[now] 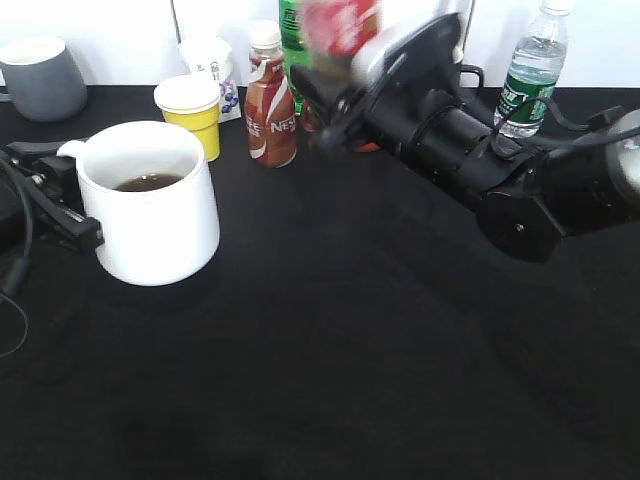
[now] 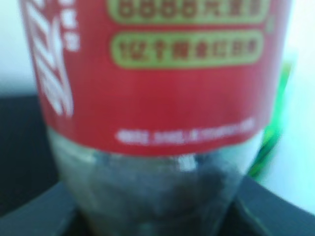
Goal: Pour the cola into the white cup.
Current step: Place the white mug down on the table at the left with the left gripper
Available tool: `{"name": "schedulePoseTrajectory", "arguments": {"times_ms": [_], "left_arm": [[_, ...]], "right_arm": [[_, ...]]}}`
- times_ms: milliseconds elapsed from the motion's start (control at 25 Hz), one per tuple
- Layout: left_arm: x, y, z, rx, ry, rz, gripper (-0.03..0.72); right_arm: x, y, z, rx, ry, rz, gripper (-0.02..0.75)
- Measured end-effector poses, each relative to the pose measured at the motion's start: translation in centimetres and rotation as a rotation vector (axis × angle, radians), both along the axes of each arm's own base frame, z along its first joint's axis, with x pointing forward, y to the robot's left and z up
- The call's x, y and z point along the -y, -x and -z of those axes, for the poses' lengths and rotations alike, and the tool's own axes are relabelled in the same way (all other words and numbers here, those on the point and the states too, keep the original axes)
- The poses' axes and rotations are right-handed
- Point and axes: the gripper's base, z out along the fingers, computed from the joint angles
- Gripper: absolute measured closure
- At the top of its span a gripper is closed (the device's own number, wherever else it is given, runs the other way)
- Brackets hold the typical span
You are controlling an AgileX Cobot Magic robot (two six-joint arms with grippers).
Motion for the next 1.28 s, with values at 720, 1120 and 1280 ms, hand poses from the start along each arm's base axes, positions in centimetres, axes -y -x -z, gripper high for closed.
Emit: {"name": "schedulePoseTrajectory", "arguments": {"times_ms": [720, 1120, 1280], "left_arm": [[-7.3, -11.9, 4.8, 0.013, 0.037, -0.615, 0.624], [-7.0, -18.0, 7.6, -0.014, 0.060, -0.599, 0.566], [-7.1, -17.5, 7.5, -0.008, 0.066, -0.606, 0.375]], "right_arm": [[0.0, -0.1, 0.2, -0.249, -0.216, -0.043, 0.351], [0.0, -0.1, 0.2, -0.219, -0.187, -0.032, 0.351], [0.2, -0.3, 0.2, -0.189, -0.166, 0.001, 0.351]]}}
